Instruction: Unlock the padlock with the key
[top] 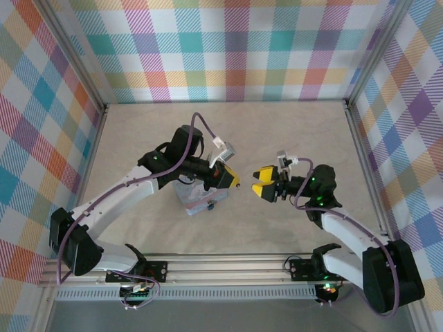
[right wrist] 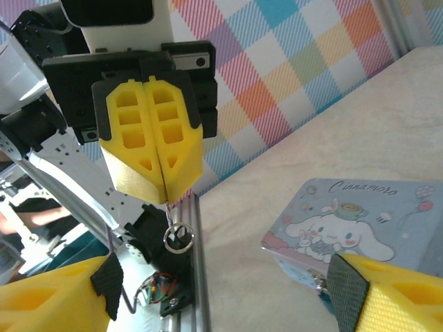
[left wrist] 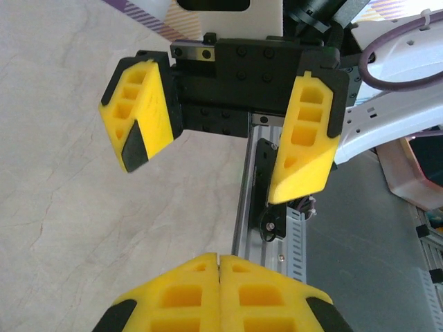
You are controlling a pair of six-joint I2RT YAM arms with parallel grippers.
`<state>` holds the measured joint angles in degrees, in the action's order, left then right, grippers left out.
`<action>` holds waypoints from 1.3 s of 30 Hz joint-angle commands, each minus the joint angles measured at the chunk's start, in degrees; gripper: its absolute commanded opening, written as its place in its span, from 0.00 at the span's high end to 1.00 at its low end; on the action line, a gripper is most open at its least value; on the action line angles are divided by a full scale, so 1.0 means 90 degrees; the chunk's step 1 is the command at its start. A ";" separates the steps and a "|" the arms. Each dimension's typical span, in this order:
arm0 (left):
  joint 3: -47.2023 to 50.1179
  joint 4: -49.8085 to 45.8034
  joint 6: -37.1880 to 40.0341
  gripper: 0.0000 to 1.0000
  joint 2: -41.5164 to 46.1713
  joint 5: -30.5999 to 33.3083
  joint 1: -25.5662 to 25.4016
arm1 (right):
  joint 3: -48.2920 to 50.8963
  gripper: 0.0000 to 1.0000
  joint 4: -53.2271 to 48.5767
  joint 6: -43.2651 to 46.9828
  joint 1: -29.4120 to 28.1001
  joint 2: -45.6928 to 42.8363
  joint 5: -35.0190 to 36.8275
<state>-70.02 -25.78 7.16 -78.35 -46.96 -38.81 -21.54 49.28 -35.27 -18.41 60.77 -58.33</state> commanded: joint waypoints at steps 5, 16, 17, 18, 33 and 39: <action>-0.0168 0.0057 0.0095 1.00 -0.0074 -0.0232 0.0066 | -0.0371 0.27 0.0231 0.0185 -0.0543 0.0275 -0.0183; -0.0166 0.0044 0.0113 1.00 -0.0073 -0.0263 0.0069 | -0.0476 0.43 0.0545 0.0100 -0.0959 0.0618 -0.0070; -0.0160 0.0038 0.0122 1.00 -0.0073 -0.0265 0.0080 | -0.0478 0.45 0.0559 0.0091 -0.0976 0.0635 -0.0056; -0.0160 0.0040 0.0125 1.00 -0.0076 -0.0262 0.0076 | -0.0478 0.46 0.0575 0.0090 -0.0996 0.0642 -0.0051; -0.0157 0.0033 0.0132 1.00 -0.0076 -0.0268 0.0073 | -0.0546 0.67 0.0860 -0.0059 -0.1096 0.0872 0.0020; -0.0150 0.0042 0.0142 1.00 -0.0075 -0.0244 0.0074 | -0.0536 0.76 0.0702 0.0033 -0.1099 0.0785 0.0057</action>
<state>-70.02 -25.76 7.16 -78.81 -47.55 -38.81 -24.84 54.39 -35.59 -27.86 68.73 -57.69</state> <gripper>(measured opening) 0.051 0.252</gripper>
